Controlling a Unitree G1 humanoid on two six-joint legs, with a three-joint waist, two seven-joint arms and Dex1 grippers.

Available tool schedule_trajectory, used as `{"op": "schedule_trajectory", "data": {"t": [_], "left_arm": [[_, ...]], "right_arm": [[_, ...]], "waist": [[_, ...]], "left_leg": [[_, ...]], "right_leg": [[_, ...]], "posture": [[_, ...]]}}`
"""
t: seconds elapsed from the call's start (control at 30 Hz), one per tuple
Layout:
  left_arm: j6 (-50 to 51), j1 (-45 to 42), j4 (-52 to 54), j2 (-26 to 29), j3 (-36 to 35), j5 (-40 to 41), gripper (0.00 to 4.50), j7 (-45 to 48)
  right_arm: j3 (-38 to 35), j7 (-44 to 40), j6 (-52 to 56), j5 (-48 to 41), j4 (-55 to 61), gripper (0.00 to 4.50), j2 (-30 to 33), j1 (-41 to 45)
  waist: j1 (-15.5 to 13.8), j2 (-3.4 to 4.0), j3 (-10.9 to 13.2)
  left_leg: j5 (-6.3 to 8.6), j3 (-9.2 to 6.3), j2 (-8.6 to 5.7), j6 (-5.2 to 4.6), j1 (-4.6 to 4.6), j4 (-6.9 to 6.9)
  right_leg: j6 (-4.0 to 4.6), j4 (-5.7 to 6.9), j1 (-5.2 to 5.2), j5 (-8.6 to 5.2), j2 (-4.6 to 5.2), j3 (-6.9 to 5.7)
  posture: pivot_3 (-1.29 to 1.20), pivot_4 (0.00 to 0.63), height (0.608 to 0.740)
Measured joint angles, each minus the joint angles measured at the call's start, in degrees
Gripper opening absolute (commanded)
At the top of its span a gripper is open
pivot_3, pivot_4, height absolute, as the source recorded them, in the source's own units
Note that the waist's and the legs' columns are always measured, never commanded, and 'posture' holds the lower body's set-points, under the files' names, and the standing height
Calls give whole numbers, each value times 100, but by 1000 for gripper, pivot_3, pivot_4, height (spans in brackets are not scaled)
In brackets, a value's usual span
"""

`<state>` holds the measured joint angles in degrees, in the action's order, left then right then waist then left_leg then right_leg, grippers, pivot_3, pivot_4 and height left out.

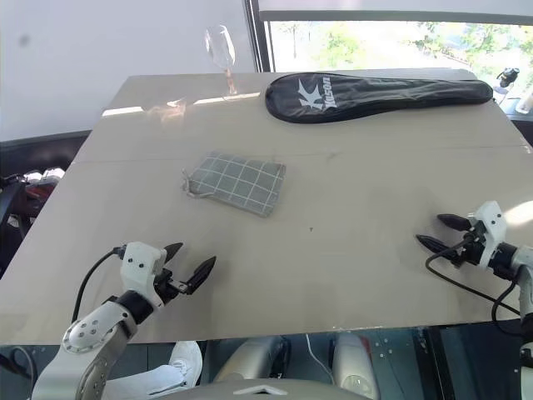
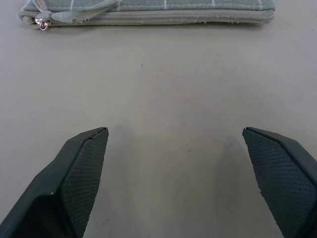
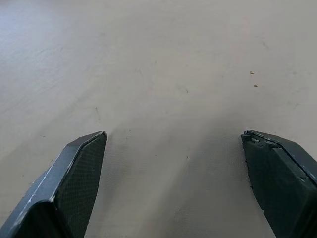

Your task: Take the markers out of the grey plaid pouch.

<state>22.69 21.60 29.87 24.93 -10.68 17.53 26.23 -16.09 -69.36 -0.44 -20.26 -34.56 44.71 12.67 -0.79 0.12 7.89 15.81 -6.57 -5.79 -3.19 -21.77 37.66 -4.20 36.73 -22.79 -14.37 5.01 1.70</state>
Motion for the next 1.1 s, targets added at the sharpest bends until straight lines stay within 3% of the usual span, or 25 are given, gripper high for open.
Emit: {"op": "schedule_trajectory", "data": {"t": [0.73, 1.1], "left_arm": [[-108, 5, 0, 17, 0, 2, 4500, 155], [-470, -603, -774, 601, -488, 62, 4500, 641]], "right_arm": [[0, -46, 53, -32, 79, 4436, 0, -45], [33, -128, 552, -245, 774, 4436, -184, -79]], "waist": [[0, 0, 0], [-1, 5, 3]], "left_leg": [[0, 0, 0, 0, 0, -1], [-1, -4, 1, 0, 0, -3]], "right_leg": [[0, 0, 0, 0, 0, 0], [0, 1, -2, 0, -1, -5]], "posture": [[0, 150, 740], [0, 150, 740]]}}
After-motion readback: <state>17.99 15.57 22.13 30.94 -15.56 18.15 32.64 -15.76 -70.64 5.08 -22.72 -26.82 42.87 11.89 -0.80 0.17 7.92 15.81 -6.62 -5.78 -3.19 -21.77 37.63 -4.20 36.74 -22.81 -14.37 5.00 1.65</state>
